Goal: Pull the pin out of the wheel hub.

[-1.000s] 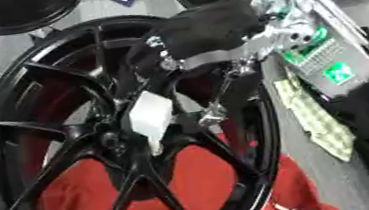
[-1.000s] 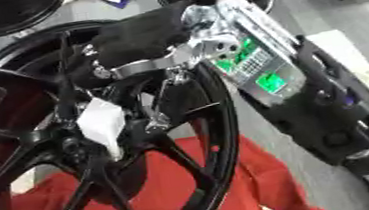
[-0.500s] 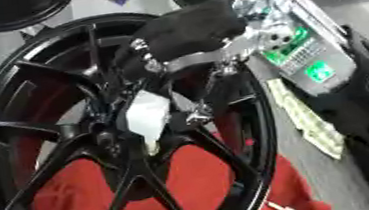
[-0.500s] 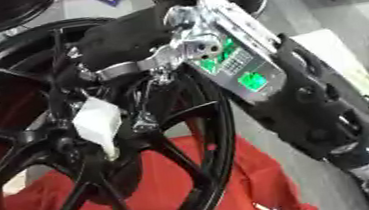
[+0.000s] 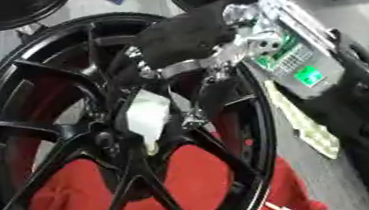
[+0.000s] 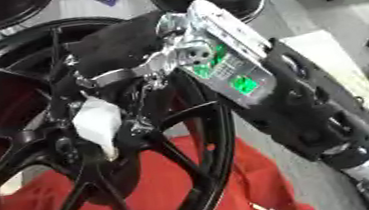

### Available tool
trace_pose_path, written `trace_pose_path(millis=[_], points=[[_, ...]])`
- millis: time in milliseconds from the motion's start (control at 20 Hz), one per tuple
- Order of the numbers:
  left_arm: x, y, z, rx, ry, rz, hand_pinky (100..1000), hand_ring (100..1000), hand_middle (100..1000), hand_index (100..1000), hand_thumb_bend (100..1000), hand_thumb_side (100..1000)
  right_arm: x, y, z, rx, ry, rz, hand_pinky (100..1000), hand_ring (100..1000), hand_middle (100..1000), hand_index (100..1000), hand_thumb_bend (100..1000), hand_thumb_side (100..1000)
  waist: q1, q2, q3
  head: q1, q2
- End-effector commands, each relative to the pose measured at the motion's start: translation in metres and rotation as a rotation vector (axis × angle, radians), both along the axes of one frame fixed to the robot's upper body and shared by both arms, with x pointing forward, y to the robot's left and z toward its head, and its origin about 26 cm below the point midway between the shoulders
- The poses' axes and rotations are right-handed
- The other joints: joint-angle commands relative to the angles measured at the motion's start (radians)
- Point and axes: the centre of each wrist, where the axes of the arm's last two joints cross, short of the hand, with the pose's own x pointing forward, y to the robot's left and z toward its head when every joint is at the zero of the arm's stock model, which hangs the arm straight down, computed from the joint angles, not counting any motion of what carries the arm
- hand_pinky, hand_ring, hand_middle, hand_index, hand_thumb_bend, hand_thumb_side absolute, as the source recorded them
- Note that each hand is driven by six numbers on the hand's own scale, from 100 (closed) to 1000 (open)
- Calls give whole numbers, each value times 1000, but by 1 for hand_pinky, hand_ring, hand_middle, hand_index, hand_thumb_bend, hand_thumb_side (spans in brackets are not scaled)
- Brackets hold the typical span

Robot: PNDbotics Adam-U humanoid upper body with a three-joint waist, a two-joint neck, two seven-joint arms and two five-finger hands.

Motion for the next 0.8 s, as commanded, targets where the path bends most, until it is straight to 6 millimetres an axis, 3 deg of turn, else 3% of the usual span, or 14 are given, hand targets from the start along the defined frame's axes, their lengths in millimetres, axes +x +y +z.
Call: trace_pose_path(millis=[50,800], points=[[0,0,6,16,-15,1,742,609,543,666,100,803,1,-1,3,-84,-37,27,849,843,751,831,397,100,5,-14,1,-3,-8],[0,0,4,14,-2,0,747,612,544,667,100,805,1,-2,3,-76,-17,28,839,821,633,748,373,100,3,-10,2,-4,-17]])
